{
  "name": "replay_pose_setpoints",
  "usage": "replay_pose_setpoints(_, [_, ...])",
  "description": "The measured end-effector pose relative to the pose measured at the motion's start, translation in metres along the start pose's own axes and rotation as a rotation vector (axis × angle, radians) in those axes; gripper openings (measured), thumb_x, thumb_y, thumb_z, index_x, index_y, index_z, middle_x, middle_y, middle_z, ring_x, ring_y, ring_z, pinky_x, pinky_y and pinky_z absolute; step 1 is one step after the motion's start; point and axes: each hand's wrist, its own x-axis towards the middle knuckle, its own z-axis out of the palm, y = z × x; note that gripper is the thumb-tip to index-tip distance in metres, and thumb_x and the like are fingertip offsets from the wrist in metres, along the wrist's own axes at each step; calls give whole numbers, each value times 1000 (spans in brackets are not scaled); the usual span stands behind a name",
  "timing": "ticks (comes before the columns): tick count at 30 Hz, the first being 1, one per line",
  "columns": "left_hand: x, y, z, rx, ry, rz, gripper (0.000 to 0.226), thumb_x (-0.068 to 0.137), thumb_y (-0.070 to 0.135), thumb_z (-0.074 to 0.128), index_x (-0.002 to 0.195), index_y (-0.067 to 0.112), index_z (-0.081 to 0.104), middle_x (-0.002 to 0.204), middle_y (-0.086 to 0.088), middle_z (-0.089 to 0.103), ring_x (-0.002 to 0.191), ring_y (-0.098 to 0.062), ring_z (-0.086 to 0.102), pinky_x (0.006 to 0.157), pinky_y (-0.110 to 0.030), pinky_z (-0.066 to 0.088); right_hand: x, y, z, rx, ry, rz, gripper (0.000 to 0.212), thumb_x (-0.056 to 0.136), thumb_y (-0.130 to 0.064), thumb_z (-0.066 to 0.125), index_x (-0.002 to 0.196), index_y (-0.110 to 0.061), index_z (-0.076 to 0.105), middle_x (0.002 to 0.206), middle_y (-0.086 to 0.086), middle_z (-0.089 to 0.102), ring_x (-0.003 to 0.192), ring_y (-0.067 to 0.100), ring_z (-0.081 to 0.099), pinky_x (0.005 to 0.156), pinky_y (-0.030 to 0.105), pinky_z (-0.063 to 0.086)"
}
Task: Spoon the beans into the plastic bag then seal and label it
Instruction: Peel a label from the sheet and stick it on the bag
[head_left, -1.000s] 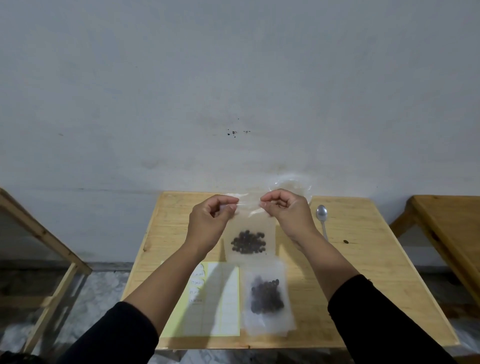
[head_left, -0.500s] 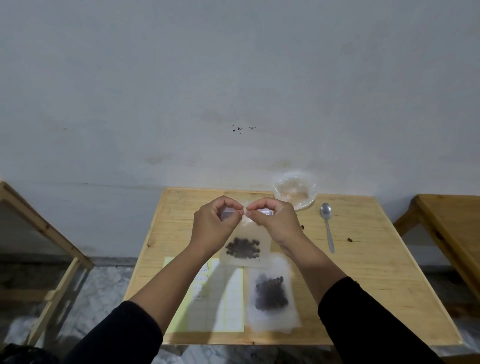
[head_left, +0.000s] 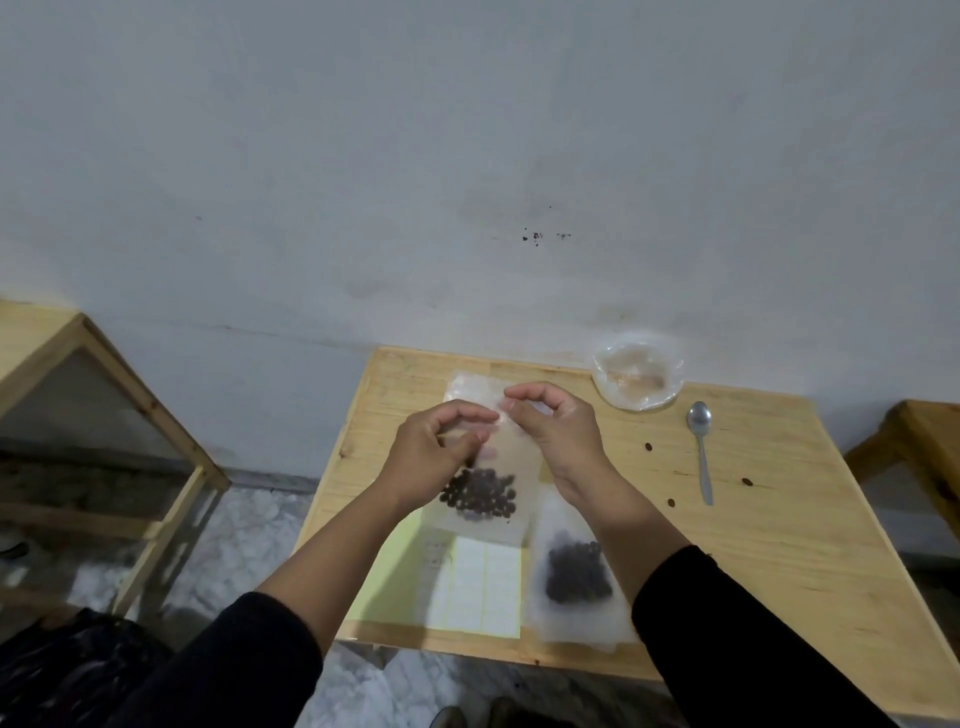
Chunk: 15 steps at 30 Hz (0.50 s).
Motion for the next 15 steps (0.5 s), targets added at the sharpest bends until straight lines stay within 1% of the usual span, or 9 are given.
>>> replay_pose_setpoints(1, [1,-1,-2,-5,36,-14,17,87,3,62,94,16,68,96,10,69,77,-12,72,67,-19,53,3,3,2,6,-17,-1,12,79,-9,71,77,-21,69,84,-8,68,87,10,60,83,23,48])
replay_pose_setpoints(3, [1,-6,-8,-16,128,-63,18,88,3,60,93,19,67,99,5,70,77,-16,72,74,-31,56,9,9,6,32,-43,19,13,81,-5,68,80,-18,68,79,-3,67,75,9,59,72,17,51])
replay_pose_setpoints(5, [-4,-17,-19,-26,207,-119,20,89,4,60,91,22,67,100,3,70,77,-19,73,80,-42,55,13,21,8,28,-34,62,13,82,-4,67,82,-17,68,77,-1,66,70,9,57,65,13,50])
replay_pose_setpoints(7, [-10,-29,-33,-5,245,-160,23,90,3,58,90,24,66,100,5,69,77,-19,73,83,-47,54,13,36,9,-49,-11,130,10,83,-7,67,84,-16,70,75,-2,66,67,7,57,58,11,48])
replay_pose_setpoints(8, [-13,-34,-40,5,260,-178,25,90,2,58,90,25,67,101,4,69,77,-19,73,84,-48,54,11,45,10,-101,-11,169,8,83,-9,67,88,-15,71,75,-2,66,66,7,57,55,10,46])
replay_pose_setpoints(9, [-15,-39,-47,6,281,-196,25,90,3,58,90,26,67,104,3,68,78,-18,72,84,-47,55,7,55,12,-155,-19,203,9,84,-10,66,92,-13,71,77,-2,66,66,7,57,55,11,45])
replay_pose_setpoints(11, [-20,-49,-59,2,329,-230,21,89,6,60,90,26,68,108,1,66,77,-18,72,84,-44,55,-3,76,18,-266,-32,258,14,84,-13,66,96,-10,72,80,-1,67,69,9,59,63,15,47])
replay_pose_setpoints(13, [-26,-59,-67,4,353,-250,19,89,10,62,90,28,68,110,-2,66,76,-17,71,82,-41,56,-16,95,23,-403,-43,287,14,83,-16,68,94,-10,73,83,1,69,74,12,60,71,21,48])
replay_pose_setpoints(15, [-33,-67,-74,7,344,-253,19,89,9,62,90,27,67,110,-4,65,72,-11,69,79,-39,57,-31,111,29,-522,-44,285,13,82,-17,68,91,-9,74,89,3,71,79,12,60,75,20,45])
